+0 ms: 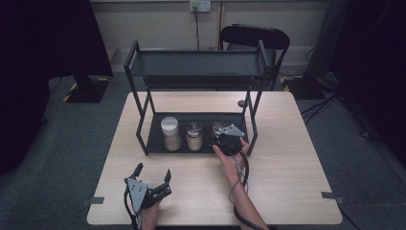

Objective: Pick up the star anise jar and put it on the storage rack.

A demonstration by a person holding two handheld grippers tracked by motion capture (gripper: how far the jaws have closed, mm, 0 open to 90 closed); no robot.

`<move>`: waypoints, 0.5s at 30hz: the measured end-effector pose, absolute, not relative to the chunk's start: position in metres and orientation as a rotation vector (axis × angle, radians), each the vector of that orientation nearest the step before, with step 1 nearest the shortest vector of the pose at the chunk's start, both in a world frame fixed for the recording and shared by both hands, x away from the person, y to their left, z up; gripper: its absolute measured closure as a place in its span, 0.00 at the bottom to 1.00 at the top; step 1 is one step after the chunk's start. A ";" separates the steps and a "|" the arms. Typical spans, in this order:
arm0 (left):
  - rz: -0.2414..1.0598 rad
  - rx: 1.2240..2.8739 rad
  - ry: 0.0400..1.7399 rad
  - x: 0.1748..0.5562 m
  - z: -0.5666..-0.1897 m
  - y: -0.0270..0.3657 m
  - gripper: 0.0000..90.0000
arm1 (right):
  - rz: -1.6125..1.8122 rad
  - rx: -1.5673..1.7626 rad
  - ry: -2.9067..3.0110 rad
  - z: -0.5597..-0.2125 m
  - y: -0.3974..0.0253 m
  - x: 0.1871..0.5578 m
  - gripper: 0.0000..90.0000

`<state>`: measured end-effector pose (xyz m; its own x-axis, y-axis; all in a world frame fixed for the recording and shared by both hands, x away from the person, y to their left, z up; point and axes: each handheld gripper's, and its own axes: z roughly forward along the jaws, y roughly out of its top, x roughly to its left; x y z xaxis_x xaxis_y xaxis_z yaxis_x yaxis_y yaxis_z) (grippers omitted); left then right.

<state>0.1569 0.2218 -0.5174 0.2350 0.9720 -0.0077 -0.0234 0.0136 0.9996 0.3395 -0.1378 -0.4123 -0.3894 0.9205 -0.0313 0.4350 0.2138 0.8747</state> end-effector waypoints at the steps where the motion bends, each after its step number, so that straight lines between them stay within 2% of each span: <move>1: 1.037 1.286 1.020 0.157 -0.517 0.222 0.01 | 1.110 1.251 1.924 -0.413 -0.138 0.339 0.35; 15: 1.036 1.288 1.021 0.157 -0.517 0.222 0.01 | 1.113 1.253 1.929 -0.412 -0.139 0.340 0.35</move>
